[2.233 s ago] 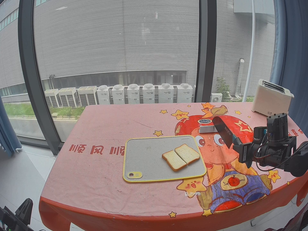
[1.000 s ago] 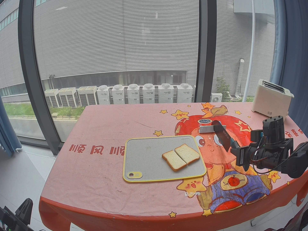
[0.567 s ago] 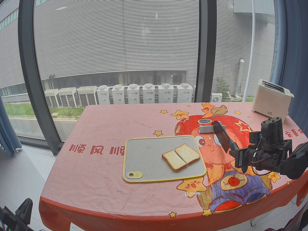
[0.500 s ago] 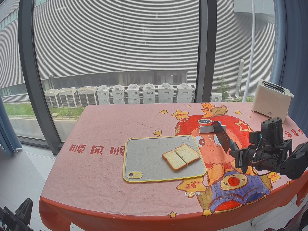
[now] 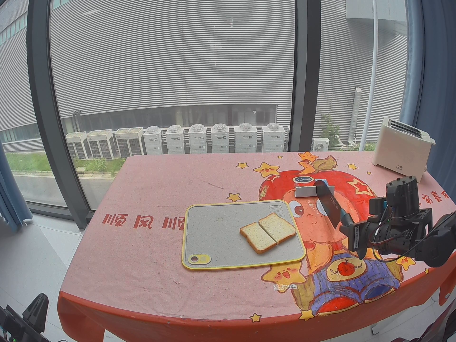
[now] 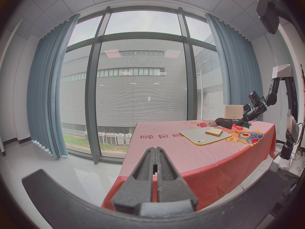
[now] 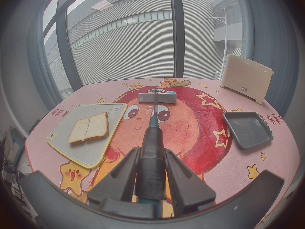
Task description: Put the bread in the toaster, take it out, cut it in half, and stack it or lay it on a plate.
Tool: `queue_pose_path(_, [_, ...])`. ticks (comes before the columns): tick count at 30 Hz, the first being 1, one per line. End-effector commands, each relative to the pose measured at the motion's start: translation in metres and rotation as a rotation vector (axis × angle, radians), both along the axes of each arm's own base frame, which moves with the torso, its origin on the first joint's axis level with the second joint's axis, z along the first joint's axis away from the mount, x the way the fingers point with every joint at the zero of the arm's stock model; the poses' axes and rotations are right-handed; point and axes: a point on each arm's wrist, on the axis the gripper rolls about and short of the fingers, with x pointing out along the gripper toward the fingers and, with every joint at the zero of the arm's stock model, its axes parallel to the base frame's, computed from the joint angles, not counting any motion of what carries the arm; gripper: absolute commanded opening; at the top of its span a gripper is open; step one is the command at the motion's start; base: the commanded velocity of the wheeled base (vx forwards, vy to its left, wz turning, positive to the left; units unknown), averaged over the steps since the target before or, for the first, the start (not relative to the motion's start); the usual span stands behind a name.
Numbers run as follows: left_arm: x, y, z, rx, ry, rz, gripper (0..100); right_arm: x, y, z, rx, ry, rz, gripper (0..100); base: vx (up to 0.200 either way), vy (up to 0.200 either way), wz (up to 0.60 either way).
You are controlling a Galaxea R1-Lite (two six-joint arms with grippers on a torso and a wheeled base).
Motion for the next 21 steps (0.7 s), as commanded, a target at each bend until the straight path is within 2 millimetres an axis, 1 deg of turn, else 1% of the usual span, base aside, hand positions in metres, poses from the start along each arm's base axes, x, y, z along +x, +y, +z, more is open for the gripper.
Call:
queue_pose_path(1, [0.0011,-0.0001,-0.0049,0.001,0.019,0.001,0,-0.0002,0.0000,-0.0009,-0.002,0.003,0.000,0,0.000,0.000,0.00])
queue_pose_path(10, [0.0011,-0.0001,-0.0049,0.001,0.019,0.001,0,-0.0014,0.0008,-0.0022,-0.005,0.008,0.003,0,0.000,0.000,0.00])
queue_pose_path(11, [0.0011,-0.0001,-0.0049,0.001,0.019,0.001,0,-0.0014,0.0008,-0.0022,-0.005,0.008,0.003,100,0.000,0.000,0.00])
queue_pose_path(21, [0.0011,-0.0001,-0.0049,0.001,0.019,0.001,0,-0.0027,0.0006,0.0014,0.003,-0.005,0.003,100,0.000,0.000,0.00])
